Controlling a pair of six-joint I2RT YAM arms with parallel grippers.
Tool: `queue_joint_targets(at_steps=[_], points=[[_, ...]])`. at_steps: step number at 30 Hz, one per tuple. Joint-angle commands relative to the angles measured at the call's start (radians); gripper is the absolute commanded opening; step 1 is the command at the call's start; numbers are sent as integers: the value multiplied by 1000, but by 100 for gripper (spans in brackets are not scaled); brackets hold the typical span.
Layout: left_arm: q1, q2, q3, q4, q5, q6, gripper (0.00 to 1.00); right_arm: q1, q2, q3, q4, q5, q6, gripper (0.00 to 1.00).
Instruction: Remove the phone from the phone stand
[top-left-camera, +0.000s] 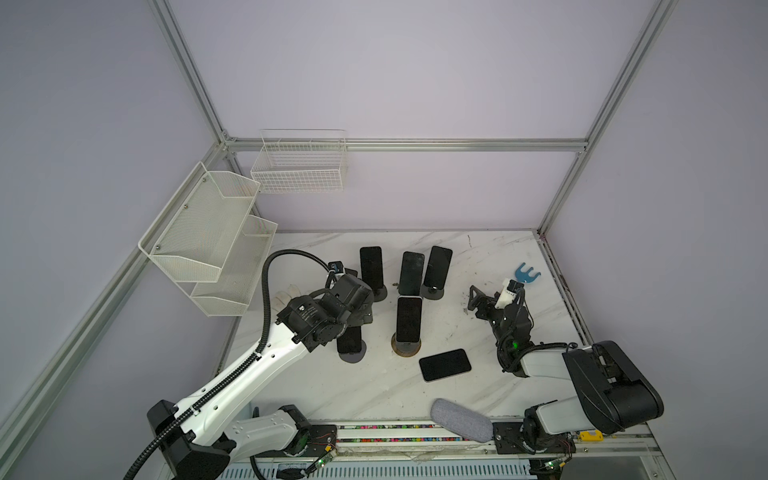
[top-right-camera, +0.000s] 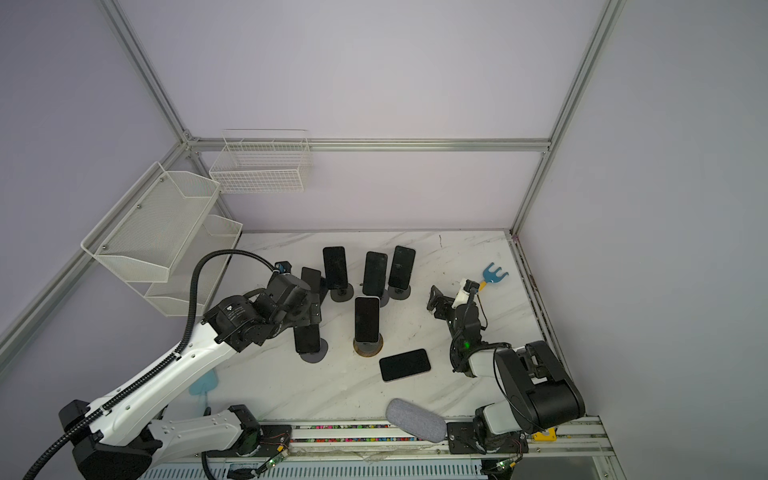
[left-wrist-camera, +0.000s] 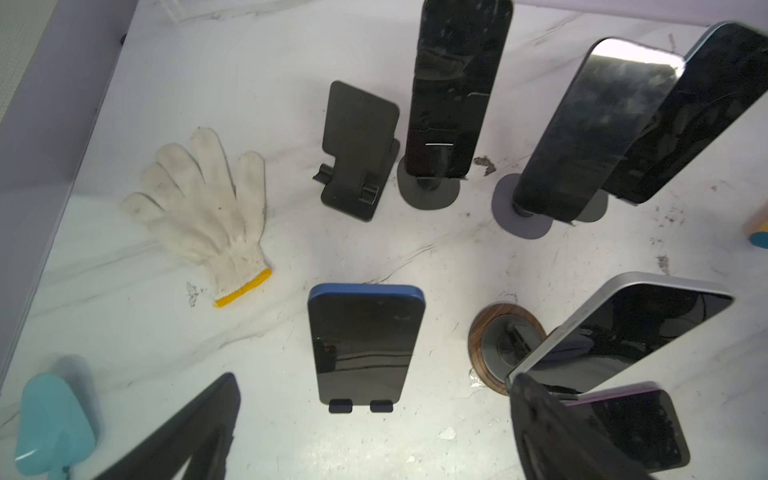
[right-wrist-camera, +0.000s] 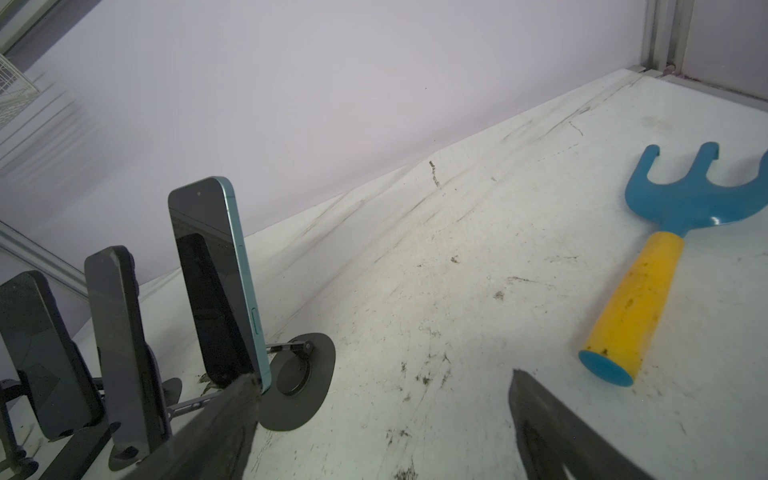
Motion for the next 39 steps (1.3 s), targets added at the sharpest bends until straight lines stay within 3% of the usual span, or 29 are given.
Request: queue_joint_targets(at_steps=[1,19,32,39], points=[[15,-5,-27,-62,6,-72,100,10,8,23,0,23,-14,95],[123,112,-96,167,181,194,100,17,0,16,4,42,-14,95],[180,155,-179,237,202,202,100,22,0,16,4,52,-18,95],[180,155,-215,250,258,157,87,28,1,16,6,61,-19,95]])
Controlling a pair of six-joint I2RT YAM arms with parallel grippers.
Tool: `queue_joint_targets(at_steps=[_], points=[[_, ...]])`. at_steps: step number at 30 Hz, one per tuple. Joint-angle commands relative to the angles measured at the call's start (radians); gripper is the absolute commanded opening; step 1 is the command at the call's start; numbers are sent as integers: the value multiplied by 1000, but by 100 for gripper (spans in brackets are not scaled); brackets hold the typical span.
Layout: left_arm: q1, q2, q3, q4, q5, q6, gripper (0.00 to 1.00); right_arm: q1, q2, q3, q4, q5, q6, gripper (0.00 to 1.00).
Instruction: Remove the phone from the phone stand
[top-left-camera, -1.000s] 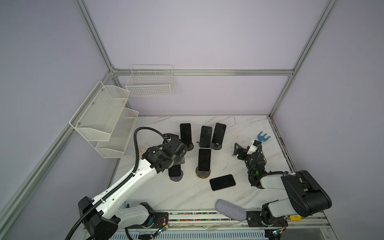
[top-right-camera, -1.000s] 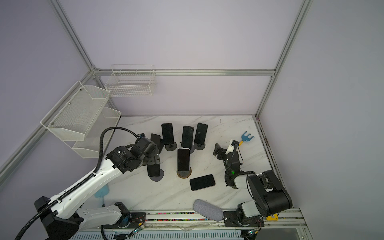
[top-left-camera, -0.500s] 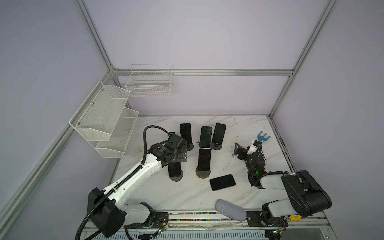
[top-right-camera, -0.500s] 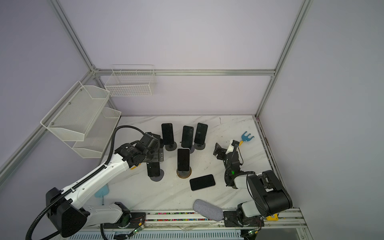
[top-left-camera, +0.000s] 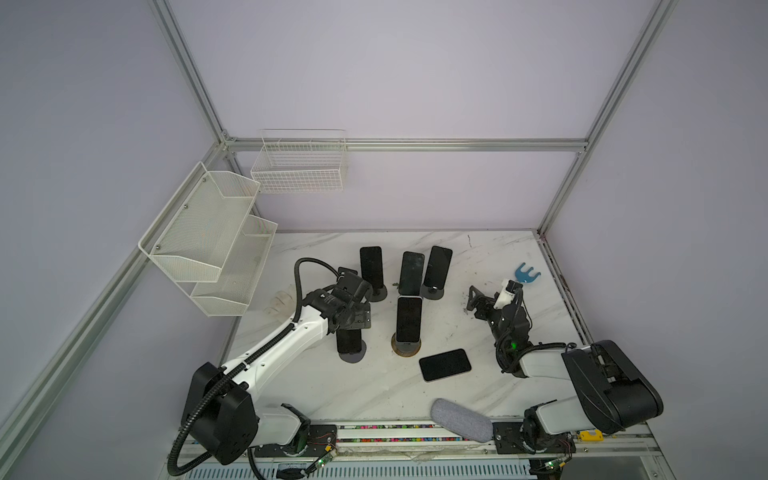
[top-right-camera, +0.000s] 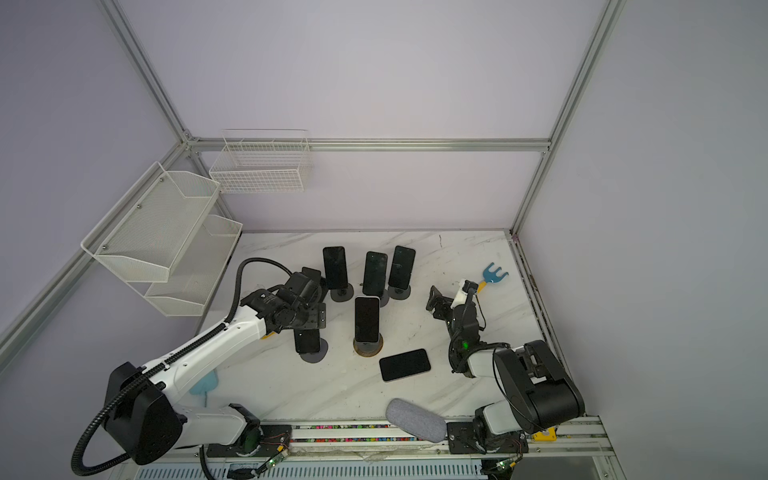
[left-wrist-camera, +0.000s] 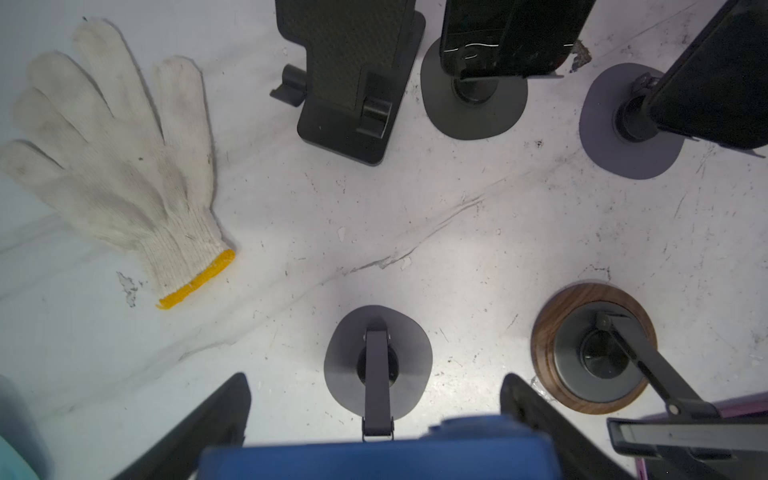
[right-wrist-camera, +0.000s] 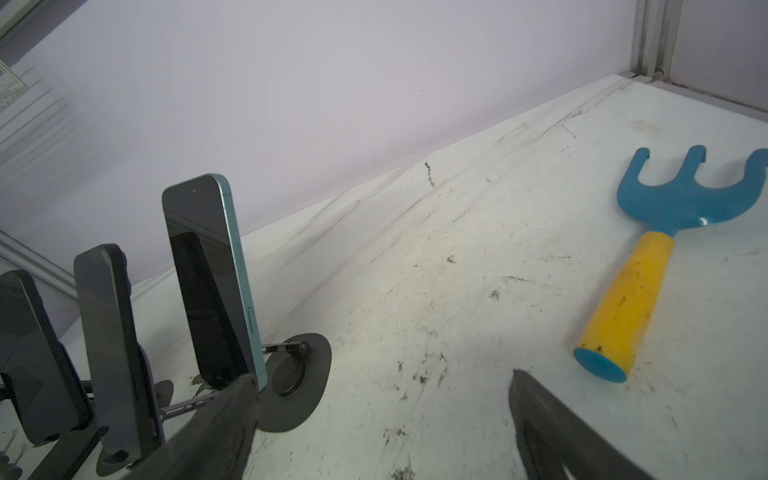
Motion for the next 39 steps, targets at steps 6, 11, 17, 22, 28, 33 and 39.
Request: queue_joint_targets(at_steps=[6,11,17,22,28,33,39], points=[[3,-6,-27,30,30,-22,78,10,-6,10,13,30,-11,95],[3,-4,-25,10,1,-34,74,11,-3,12,12,30,-11,95],[3,-18,-16,-17,-43,-30,89,11,-5,8,19,33,-11,95],[3,-10,0,-24,-37,-41,100,11,-8,2,26,37,-9,95],[4,24,15,1,-19,-49,99,14,-12,-1,31,39,-9,95],[2,29,22,11,-46,-42,98,13,-12,-2,33,37,-10,95],[-5,48,33,44,-68,-49,98,15,-10,3,26,32,-13,95]])
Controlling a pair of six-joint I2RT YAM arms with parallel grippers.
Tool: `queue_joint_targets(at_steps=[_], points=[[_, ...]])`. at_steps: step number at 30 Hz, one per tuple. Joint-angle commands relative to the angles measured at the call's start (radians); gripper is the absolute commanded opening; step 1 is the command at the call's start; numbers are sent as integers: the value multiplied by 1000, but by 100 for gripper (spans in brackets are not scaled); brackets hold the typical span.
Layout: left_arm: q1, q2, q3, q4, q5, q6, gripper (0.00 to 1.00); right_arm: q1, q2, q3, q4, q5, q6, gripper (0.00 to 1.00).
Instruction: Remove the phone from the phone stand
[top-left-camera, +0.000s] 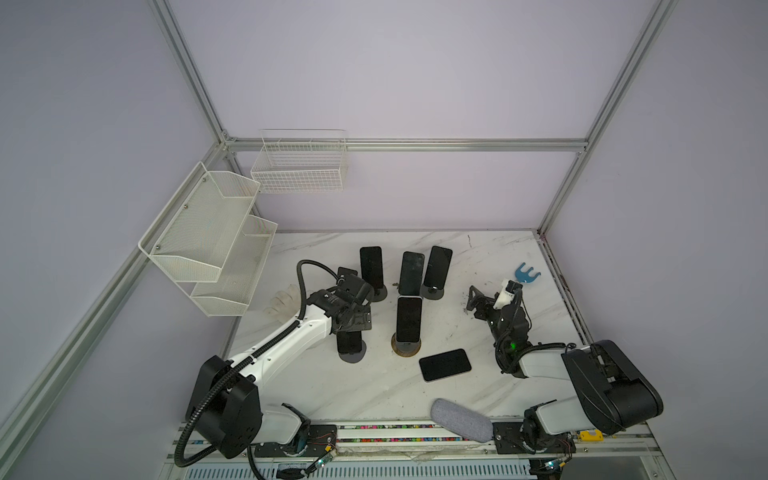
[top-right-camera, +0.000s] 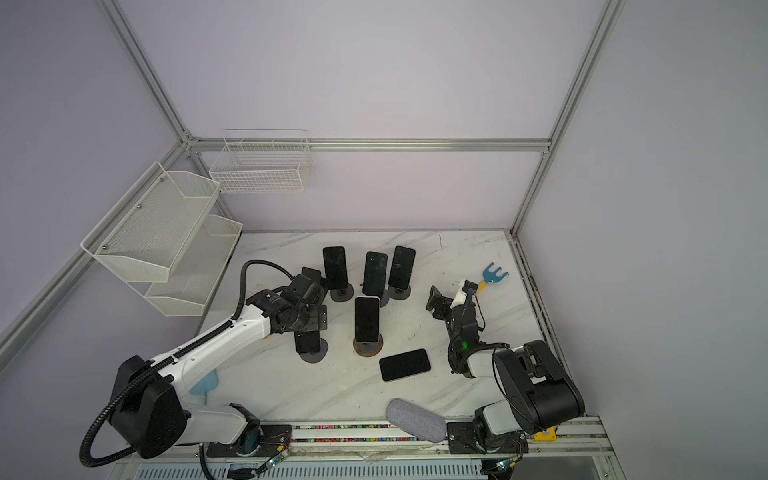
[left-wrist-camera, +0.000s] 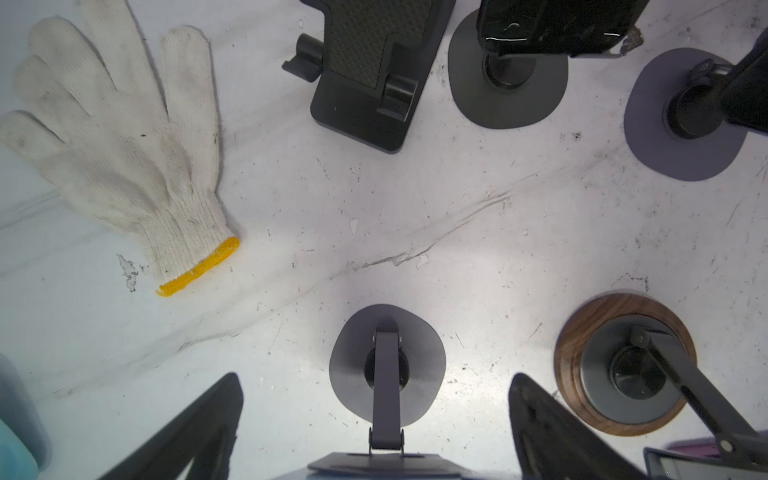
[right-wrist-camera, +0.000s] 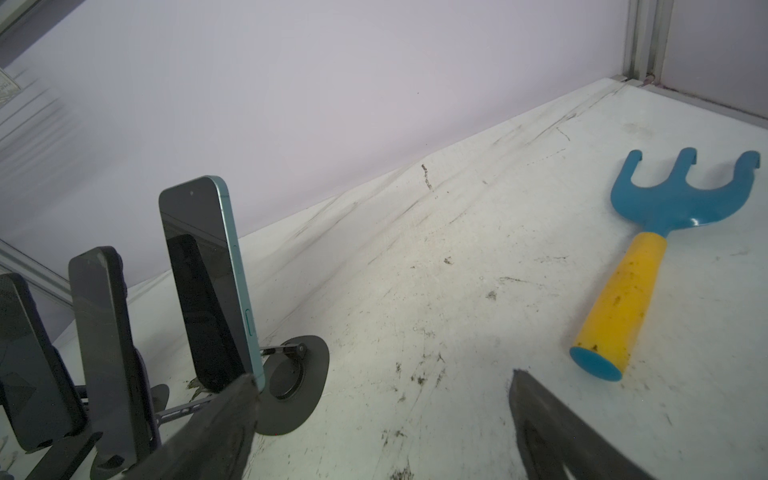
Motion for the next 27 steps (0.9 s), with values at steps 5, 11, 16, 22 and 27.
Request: queue_joint_targets(at_steps=[5,11,16,22,27], points=[[-6,5,42,50,-48,-9,95,8,-5,10,19,14,-14,96],[-6,-7,39,54,-49,1,79,11,-1,13,14,18,-12,96],[-7,-14,36,42,-49,13,73,11,0,13,14,23,-11,97],[-13,-30,79,-9,-40,36,70,13,2,20,-3,39,-5,97],[-24,-68,122,-27,-19,103,70,13,-1,21,-8,46,-2,97]])
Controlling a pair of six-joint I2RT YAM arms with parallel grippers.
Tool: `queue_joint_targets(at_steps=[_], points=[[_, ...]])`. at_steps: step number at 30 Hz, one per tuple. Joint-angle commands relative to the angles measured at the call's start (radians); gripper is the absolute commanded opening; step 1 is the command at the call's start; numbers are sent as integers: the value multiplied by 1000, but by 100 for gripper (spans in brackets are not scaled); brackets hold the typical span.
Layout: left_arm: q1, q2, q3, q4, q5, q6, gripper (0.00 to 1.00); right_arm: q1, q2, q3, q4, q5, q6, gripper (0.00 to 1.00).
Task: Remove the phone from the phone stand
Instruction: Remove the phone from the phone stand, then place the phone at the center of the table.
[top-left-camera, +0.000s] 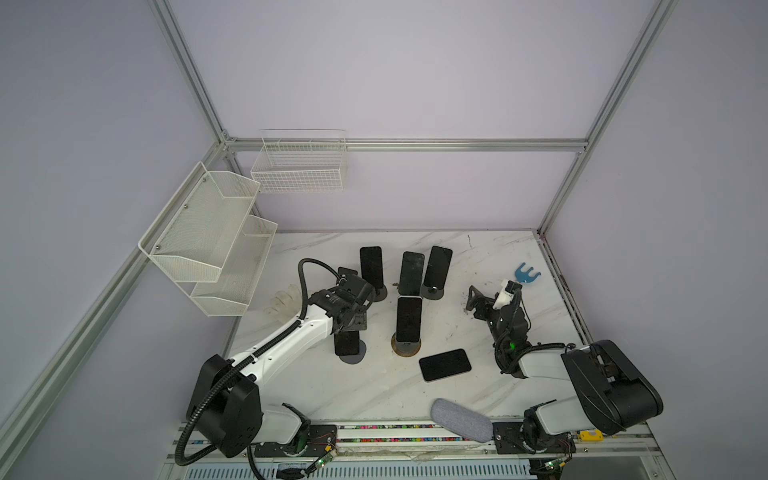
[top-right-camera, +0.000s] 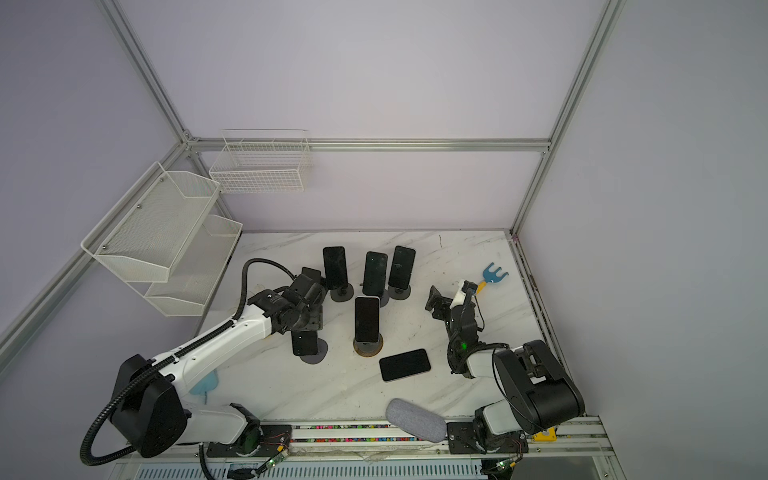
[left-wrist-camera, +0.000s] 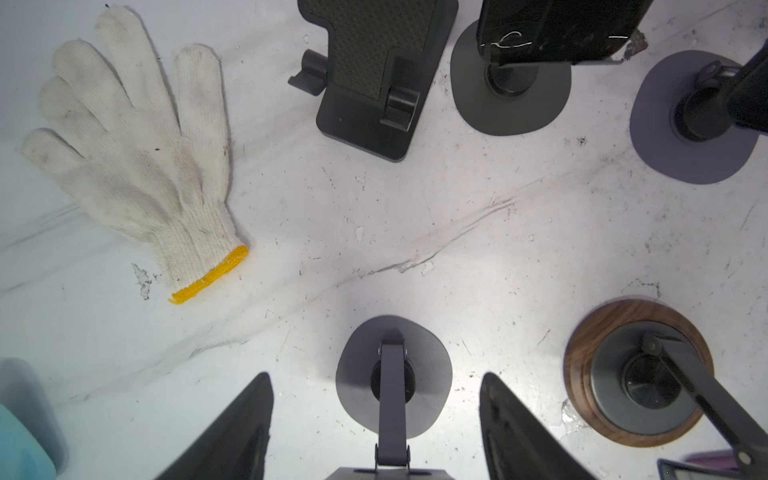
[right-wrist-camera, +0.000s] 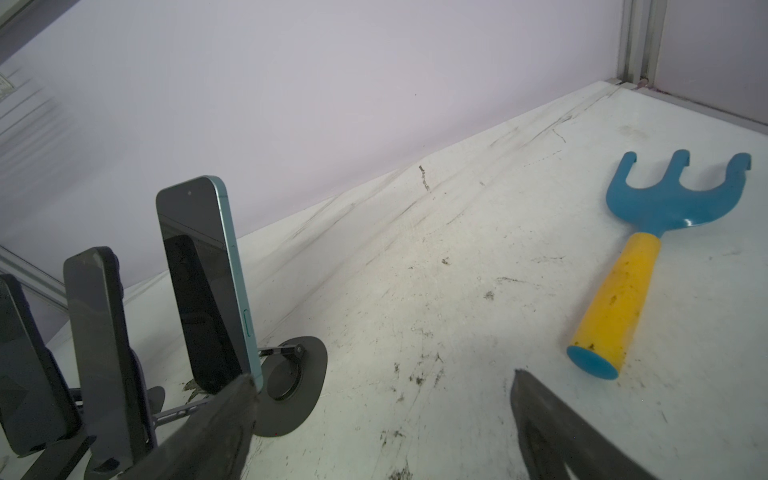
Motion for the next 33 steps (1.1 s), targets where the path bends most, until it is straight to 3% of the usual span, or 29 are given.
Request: queue_joint_targets(at_steps=[1,20,33], points=[[-11,-63,132,-22,14,81,70,6,0,17,-2,22,2,97],[-71,-39,442,-79,234,298,68,8,5,29,-20,38,5,97],[-253,209,710,1,291,458,68,8,-34,10,-50,163,85,97]])
